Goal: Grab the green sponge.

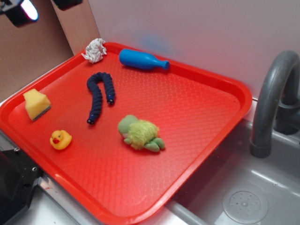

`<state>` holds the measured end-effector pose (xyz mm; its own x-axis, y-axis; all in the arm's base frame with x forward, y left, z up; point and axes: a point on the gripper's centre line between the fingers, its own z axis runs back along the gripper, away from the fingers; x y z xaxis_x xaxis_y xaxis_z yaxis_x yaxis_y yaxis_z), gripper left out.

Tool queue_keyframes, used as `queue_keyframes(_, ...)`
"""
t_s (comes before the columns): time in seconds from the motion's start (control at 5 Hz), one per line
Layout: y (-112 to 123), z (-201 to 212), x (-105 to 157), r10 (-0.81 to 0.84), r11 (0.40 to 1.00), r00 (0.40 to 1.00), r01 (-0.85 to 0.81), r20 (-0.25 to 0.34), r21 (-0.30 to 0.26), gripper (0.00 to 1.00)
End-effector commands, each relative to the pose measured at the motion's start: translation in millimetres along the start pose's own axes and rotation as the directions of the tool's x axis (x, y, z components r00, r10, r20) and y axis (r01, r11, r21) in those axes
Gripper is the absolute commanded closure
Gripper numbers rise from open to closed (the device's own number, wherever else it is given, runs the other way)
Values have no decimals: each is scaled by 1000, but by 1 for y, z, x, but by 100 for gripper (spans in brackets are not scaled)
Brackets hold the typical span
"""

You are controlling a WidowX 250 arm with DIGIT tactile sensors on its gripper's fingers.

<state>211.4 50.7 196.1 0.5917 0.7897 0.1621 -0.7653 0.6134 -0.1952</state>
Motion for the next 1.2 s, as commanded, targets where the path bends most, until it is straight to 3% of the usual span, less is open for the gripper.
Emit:
queue_keyframes(0.0, 70, -58, 18, 422, 886, 899, -436, 114, 160, 0)
queue_keyframes(0.4, 115, -97, 25, 353, 864, 895, -424, 271, 273, 0)
queue_keyframes(0.6, 137, -102, 30, 326, 852, 896, -416, 300, 316, 0)
queue_keyframes(0.8, 149, -107, 31, 303, 856, 906, -395, 294, 334, 0)
queue_keyframes(1.0, 156, -115, 25, 325, 850, 917, -391, 231, 353, 0)
